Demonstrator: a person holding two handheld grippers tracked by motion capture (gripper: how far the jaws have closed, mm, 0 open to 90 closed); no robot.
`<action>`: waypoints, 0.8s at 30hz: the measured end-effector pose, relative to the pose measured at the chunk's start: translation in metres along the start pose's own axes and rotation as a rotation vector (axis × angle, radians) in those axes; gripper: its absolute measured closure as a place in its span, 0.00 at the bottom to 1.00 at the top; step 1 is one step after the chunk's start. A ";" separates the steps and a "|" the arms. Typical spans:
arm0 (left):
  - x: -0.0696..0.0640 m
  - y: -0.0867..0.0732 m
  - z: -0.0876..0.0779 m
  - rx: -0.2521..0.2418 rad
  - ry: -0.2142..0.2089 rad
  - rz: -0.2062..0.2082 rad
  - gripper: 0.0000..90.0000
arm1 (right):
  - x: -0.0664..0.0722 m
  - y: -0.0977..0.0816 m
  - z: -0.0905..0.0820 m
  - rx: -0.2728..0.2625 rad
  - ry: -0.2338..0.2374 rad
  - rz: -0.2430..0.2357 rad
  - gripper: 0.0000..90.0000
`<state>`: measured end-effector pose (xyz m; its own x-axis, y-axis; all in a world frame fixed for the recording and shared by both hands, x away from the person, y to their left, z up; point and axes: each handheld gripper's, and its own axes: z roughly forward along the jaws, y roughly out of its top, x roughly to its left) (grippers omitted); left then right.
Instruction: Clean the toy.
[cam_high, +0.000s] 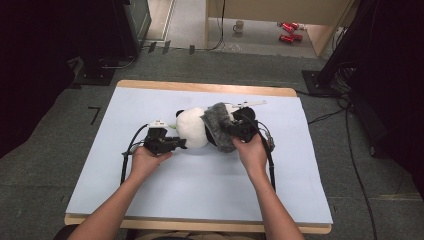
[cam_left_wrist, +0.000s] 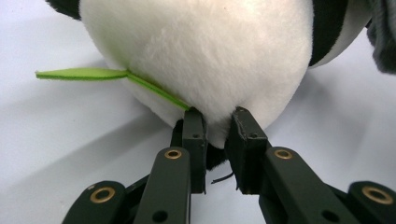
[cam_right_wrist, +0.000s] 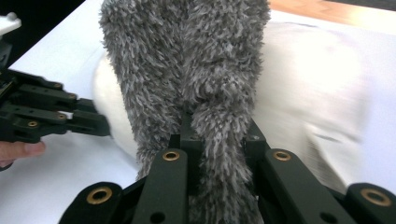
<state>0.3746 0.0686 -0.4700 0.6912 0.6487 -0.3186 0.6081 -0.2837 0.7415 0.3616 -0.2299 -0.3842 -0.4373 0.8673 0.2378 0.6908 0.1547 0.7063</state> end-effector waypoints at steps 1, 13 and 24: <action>0.000 0.000 0.000 -0.001 0.000 0.000 0.87 | -0.004 -0.001 -0.003 -0.006 -0.004 0.005 0.86; 0.001 0.000 0.000 -0.004 0.000 0.002 0.87 | -0.042 -0.018 -0.020 -0.018 -0.073 0.065 0.86; 0.011 0.005 0.001 0.003 0.018 0.008 0.88 | -0.068 -0.022 -0.038 -0.065 -0.039 0.129 0.87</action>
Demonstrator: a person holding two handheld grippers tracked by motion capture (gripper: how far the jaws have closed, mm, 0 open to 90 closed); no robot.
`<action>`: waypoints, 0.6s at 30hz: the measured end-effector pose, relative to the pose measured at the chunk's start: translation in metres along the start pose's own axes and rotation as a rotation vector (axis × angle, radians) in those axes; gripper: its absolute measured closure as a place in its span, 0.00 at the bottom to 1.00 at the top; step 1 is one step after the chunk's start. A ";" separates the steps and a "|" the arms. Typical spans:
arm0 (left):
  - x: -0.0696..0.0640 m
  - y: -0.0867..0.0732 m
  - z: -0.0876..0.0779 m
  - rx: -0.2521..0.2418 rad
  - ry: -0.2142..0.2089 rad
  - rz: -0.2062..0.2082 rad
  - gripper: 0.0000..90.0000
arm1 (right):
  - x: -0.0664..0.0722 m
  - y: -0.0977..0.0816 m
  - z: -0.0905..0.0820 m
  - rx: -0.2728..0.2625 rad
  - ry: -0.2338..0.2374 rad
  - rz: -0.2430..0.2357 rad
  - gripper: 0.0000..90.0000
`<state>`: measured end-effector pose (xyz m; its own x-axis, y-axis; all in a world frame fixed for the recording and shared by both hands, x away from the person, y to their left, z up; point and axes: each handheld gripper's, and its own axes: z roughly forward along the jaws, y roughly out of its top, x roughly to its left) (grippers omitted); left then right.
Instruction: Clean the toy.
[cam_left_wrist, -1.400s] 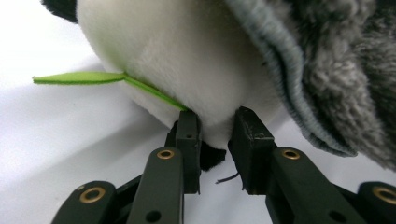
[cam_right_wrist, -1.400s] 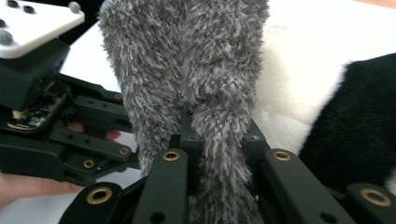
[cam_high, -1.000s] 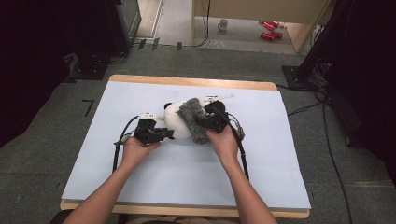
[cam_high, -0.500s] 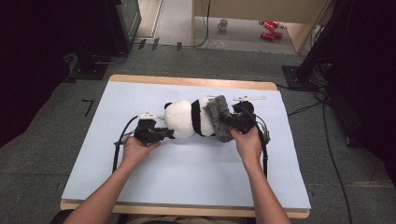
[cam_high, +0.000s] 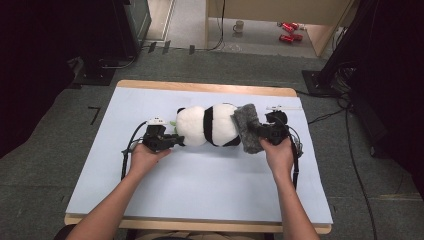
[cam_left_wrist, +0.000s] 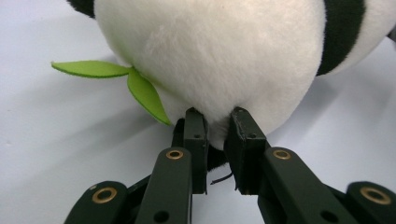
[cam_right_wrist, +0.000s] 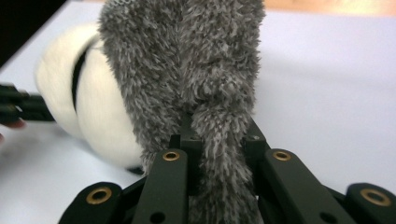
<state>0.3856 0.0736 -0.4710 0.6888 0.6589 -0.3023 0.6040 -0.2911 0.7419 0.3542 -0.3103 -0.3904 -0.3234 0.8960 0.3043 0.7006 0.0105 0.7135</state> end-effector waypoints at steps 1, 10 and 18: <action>0.001 0.001 0.000 0.004 0.003 -0.005 0.88 | -0.002 0.004 -0.002 -0.012 -0.001 0.000 0.87; 0.000 0.003 -0.002 -0.025 -0.020 -0.008 0.83 | -0.017 0.022 0.012 -0.048 -0.009 0.044 0.87; -0.002 0.007 -0.010 -0.035 -0.047 0.028 0.60 | -0.013 0.025 0.036 -0.005 0.000 0.038 0.86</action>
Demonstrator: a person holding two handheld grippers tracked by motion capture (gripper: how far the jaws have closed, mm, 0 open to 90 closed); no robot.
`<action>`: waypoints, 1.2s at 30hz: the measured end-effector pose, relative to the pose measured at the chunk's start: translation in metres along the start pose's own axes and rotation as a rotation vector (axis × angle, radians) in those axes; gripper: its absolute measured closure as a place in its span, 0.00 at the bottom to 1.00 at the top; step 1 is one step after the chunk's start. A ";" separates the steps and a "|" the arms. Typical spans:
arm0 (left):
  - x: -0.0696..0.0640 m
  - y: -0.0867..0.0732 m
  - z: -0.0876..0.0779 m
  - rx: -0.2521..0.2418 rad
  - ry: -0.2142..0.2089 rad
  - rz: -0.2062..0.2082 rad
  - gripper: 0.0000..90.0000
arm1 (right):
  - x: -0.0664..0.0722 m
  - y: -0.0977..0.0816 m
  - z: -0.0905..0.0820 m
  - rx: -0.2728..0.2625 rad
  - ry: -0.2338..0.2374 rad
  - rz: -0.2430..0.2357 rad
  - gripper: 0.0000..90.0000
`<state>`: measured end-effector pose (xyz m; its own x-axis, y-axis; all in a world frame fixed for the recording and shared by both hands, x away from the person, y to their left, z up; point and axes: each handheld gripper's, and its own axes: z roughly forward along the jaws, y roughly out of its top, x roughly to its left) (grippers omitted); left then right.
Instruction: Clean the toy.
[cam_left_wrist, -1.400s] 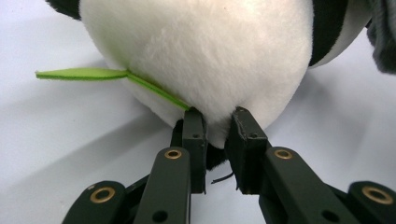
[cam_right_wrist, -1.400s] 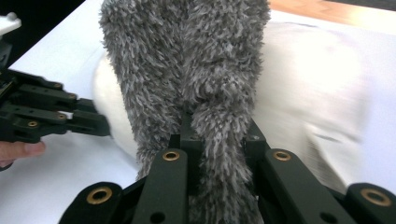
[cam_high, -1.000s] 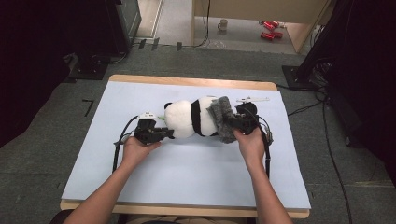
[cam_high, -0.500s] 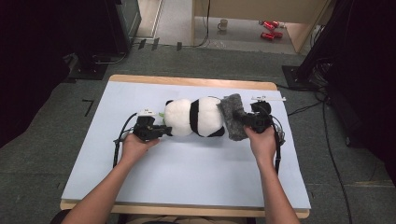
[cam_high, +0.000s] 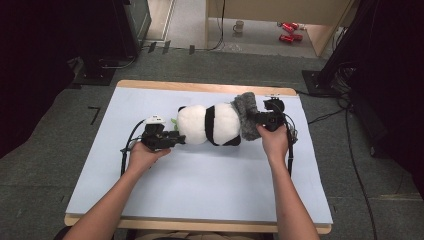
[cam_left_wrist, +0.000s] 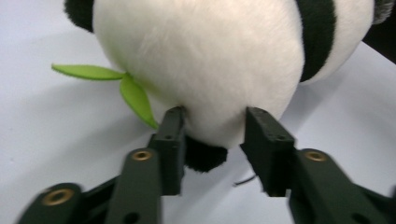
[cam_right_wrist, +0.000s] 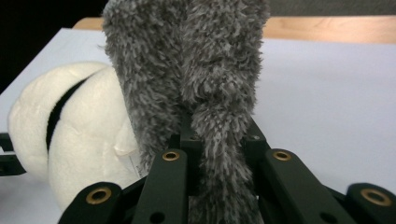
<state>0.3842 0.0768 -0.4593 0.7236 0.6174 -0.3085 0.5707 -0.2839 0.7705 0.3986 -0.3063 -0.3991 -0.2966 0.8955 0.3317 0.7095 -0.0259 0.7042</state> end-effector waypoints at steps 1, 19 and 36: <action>-0.001 0.002 -0.001 0.000 -0.012 0.005 0.56 | 0.001 -0.001 0.002 0.007 -0.002 -0.004 0.86; 0.004 0.010 0.025 0.003 0.038 0.049 0.41 | 0.004 -0.002 0.008 0.031 -0.003 -0.016 0.87; 0.001 -0.001 0.024 0.033 0.055 0.042 0.57 | 0.013 0.000 0.015 0.015 -0.012 -0.021 0.87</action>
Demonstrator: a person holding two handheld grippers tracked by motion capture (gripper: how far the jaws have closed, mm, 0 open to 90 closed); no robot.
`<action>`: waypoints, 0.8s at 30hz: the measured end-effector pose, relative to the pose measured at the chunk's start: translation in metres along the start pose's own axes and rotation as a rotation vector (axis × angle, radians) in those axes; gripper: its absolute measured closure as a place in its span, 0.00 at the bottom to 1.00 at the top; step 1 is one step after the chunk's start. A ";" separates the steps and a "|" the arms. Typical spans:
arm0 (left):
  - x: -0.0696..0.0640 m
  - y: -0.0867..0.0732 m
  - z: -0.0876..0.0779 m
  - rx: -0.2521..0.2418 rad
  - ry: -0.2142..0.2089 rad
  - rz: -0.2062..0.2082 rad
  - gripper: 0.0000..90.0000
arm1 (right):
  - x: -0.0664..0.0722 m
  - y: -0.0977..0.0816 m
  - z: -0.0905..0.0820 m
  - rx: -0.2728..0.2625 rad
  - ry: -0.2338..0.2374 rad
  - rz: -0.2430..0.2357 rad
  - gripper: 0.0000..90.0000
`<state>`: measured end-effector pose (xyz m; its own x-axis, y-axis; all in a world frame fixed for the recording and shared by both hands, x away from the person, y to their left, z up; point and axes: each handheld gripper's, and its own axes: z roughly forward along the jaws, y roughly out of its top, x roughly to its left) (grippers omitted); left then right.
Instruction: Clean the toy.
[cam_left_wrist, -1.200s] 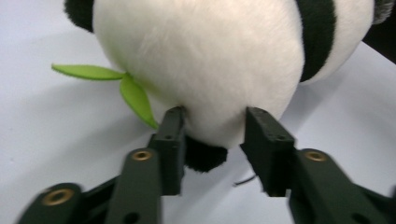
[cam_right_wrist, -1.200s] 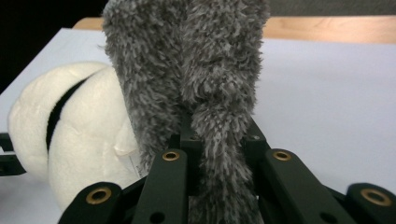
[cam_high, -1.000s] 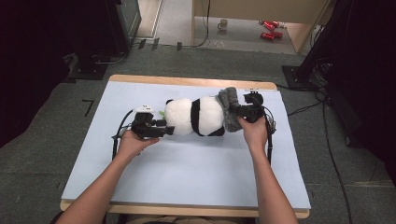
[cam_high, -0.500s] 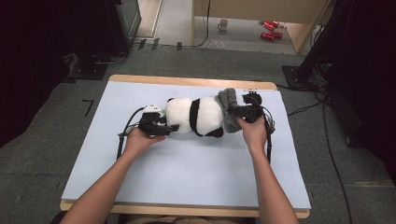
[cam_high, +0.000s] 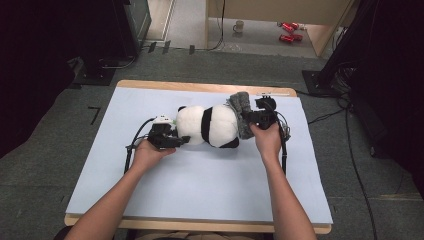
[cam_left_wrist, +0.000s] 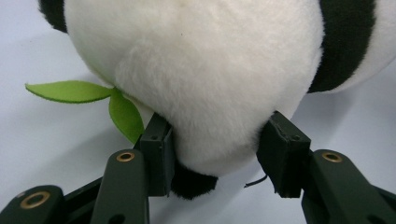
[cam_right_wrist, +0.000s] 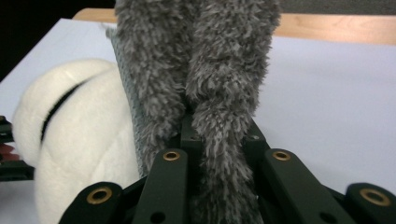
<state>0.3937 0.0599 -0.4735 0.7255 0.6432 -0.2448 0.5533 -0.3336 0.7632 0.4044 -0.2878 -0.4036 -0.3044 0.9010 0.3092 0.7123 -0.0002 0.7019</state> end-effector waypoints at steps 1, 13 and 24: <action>0.000 0.000 0.000 0.000 0.001 0.000 0.57 | -0.001 -0.008 0.000 0.001 -0.010 -0.003 0.87; -0.002 -0.003 0.000 0.001 0.013 -0.012 0.56 | -0.006 -0.049 0.014 0.166 -0.033 -0.025 0.87; -0.002 -0.005 -0.001 -0.006 0.011 -0.006 0.56 | -0.021 -0.045 -0.006 0.116 -0.032 0.036 0.87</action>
<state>0.3891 0.0608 -0.4760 0.7177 0.6528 -0.2426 0.5550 -0.3256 0.7655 0.3743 -0.3090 -0.4377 -0.2584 0.9146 0.3111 0.7915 0.0159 0.6109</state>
